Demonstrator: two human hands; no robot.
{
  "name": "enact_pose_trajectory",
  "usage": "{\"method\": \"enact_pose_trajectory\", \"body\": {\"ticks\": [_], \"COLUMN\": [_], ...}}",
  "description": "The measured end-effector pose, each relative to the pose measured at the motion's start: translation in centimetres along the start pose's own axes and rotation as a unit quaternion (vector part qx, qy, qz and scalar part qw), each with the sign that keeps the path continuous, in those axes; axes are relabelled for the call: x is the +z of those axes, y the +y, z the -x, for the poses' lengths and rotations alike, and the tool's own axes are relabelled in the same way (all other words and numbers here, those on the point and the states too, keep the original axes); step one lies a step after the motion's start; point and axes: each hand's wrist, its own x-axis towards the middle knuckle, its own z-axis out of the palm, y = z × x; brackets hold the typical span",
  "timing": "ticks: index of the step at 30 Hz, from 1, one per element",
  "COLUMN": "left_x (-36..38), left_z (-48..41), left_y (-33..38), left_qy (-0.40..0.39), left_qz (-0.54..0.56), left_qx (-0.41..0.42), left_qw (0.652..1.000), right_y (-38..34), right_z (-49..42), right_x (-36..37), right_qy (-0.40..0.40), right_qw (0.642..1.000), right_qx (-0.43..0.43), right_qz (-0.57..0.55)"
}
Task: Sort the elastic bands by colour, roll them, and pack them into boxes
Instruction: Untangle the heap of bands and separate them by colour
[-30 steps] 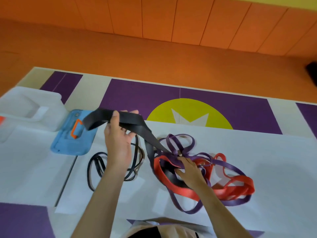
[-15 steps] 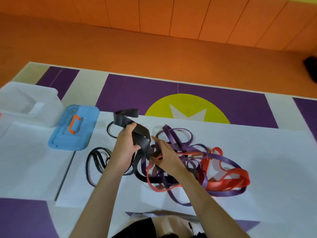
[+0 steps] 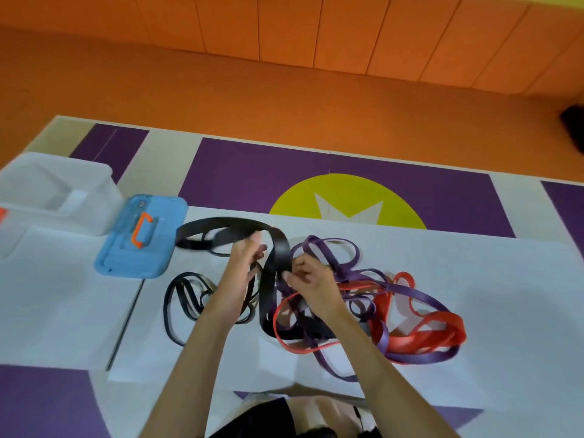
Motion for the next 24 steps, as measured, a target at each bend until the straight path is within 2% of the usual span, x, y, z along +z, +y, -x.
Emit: {"method": "enact_pose_trajectory", "body": {"ticks": [2,5,7,9,11,13,15,17,19,21,24], "left_x": [-0.6,-0.2,0.6,1.2,1.2,0.7,0.4,0.0,-0.6,-1.1,-1.7], "left_z": [0.1,0.1,-0.3,-1.1,-1.6,-1.8,-1.5,-1.2,-0.8,-0.5,-0.5], "left_y": [-1.6,-4.0,-5.1,-5.1,-5.1,-5.1,-4.8,-4.0,-3.1,-2.3,-1.7], "left_qy": [-0.083,-0.17,-0.139,-0.045,0.032,0.064,0.084,0.104,0.126,0.141,0.14], "left_qz": [-0.033,-0.07,-0.085,-0.059,-0.013,0.009,0.026,0.052,0.074,0.111,0.198], "left_qx": [0.004,0.023,0.045,0.038,0.017,0.016,0.024,0.028,0.038,0.049,0.049], "left_qw": [0.996,0.983,0.986,0.997,0.999,0.998,0.996,0.993,0.989,0.982,0.969], "right_y": [-1.6,-3.7,-4.6,-4.8,-3.9,-2.2,0.1,2.9,5.5,7.9,10.0], "right_z": [-0.7,-1.8,-1.6,-1.0,-0.5,-0.3,-0.3,-0.2,0.0,0.1,0.2], "right_x": [-0.7,-1.5,-1.3,-0.8,-0.5,-0.8,-1.7,-3.2,-5.1,-7.0,-9.4], "right_qy": [0.032,-0.002,-0.055,-0.09,-0.072,-0.002,0.087,0.165,0.208,0.207,0.137], "right_qw": [0.999,0.998,0.994,0.978,0.955,0.952,0.964,0.97,0.957,0.939,0.922], "right_qx": [-0.004,-0.029,-0.041,-0.018,0.027,0.067,0.109,0.154,0.199,0.242,0.277], "right_qz": [-0.035,-0.052,-0.084,-0.185,-0.285,-0.298,-0.228,-0.086,0.038,0.13,0.235]}}
